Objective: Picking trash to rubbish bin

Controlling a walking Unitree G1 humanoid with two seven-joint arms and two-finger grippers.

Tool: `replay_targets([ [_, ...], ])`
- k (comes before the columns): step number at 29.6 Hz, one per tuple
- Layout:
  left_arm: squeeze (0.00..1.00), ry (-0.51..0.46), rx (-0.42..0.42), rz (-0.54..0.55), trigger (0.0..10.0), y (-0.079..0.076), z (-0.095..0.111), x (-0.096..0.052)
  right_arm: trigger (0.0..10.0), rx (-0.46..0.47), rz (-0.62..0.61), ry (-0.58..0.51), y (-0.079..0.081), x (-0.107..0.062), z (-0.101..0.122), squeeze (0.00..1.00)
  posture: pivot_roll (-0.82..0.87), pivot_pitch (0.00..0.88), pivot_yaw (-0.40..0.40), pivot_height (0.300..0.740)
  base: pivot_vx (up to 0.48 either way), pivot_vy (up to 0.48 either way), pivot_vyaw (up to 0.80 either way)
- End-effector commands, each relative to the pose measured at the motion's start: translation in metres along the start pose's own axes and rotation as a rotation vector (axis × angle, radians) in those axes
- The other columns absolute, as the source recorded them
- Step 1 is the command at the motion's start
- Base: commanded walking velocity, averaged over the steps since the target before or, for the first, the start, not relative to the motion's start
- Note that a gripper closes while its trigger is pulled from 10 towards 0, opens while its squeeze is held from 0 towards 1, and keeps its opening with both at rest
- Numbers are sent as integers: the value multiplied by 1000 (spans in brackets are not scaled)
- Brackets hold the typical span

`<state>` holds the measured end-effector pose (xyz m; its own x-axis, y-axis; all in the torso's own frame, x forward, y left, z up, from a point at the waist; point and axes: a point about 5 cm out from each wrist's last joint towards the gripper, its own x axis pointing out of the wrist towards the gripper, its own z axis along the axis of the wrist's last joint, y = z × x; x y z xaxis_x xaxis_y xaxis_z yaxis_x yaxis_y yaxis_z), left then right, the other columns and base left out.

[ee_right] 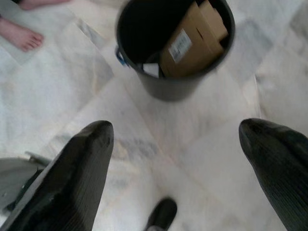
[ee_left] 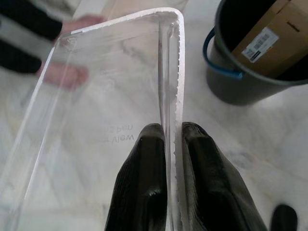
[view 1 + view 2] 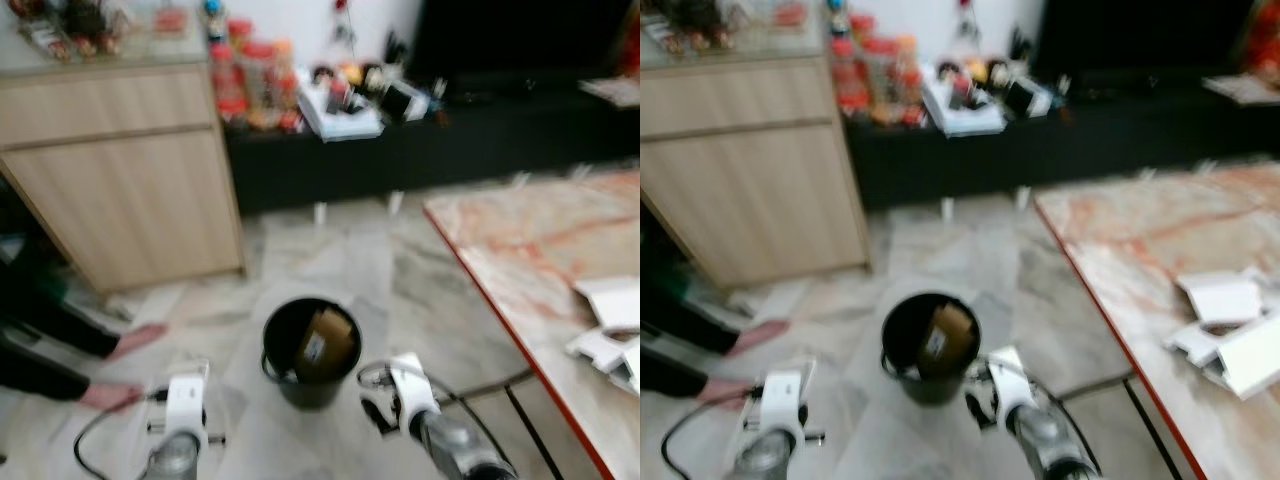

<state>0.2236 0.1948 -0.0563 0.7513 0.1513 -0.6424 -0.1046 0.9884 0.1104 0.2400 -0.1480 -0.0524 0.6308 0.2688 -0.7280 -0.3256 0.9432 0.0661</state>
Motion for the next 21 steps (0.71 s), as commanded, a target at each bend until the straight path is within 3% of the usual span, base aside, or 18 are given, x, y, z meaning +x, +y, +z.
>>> replay_targets([
  [1, 0, 4, 9, -4, 10000, 1, 0, 0, 10000, 26, -2, -20, 1, 1, 4, 0, -13, 3, -52, 740, 0, 0, 0],
  [10, 0, 6, 3, 3, 10000, 2, -1, 0, 10000, 31, 2, -17, 2, 1, 3, 0, -12, 0, -50, 740, 0, 0, 0],
  [21, 0, 16, 14, 7, 10000, 1, -4, -1, 10000, 0, 16, -15, 4, 1, 3, 0, -13, 2, -54, 740, 355, 0, 0],
])
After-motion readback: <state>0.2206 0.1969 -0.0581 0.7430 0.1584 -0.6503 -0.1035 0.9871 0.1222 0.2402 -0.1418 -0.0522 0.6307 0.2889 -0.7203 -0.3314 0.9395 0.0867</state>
